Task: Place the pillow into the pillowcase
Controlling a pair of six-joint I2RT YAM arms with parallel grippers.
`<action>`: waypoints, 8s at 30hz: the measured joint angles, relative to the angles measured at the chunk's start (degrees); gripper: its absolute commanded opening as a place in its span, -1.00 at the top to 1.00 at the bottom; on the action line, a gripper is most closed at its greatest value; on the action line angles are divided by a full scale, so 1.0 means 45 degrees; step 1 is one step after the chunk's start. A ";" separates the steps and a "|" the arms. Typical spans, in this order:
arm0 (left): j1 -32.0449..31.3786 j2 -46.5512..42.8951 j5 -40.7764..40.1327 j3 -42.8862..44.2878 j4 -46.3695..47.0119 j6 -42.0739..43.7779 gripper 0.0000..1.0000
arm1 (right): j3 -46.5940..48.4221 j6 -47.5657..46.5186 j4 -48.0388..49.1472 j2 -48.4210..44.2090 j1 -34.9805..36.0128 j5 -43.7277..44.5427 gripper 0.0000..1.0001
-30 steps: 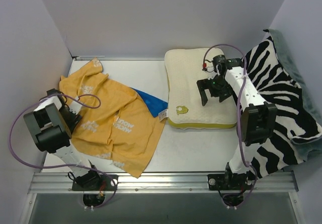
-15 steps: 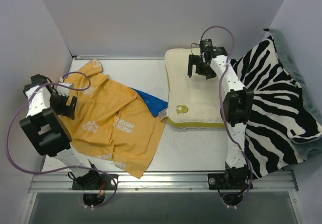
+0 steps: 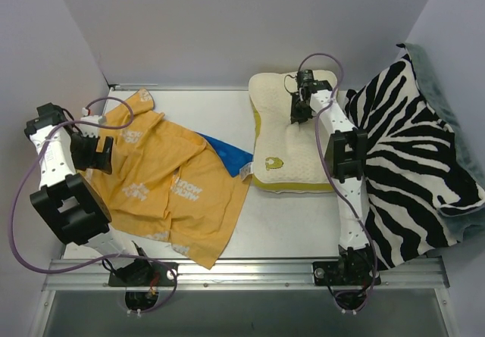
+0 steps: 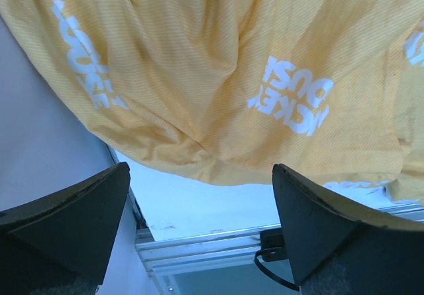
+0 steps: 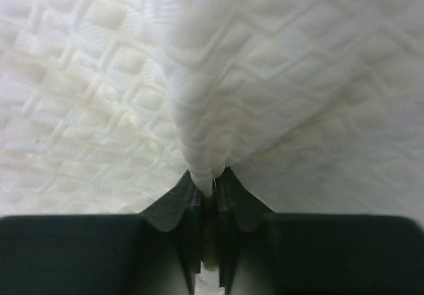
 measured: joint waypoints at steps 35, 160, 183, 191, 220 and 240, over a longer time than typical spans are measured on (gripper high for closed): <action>-0.0384 0.0214 0.3410 0.1399 -0.0359 -0.1438 -0.95 | -1.1589 -1.4115 -0.3492 -1.0865 0.4265 -0.4318 1.00; -0.8510 0.1268 0.0452 -0.1564 0.5663 -0.5693 -0.61 | -1.1589 -0.5654 -0.0325 -0.8840 0.2992 -0.3449 -0.31; -0.8009 0.4376 0.0704 -0.0257 0.6980 -0.5357 0.55 | -0.9656 -0.6858 0.2715 -0.7621 0.5411 -0.3934 -1.00; -0.7383 0.4357 0.3036 -0.0131 0.6416 -0.5406 1.00 | -0.9622 -0.7664 0.3099 -0.5887 0.6013 -0.3322 0.55; -0.5809 0.0651 0.8461 0.0743 0.5061 -0.5605 1.00 | -0.9821 -0.9024 -0.0262 -0.8699 0.7232 -0.6339 1.00; -0.5804 -0.0311 0.9870 0.0588 0.2521 -0.3424 1.00 | -0.1404 -0.9092 -0.2244 -0.3021 0.6047 -0.5158 1.00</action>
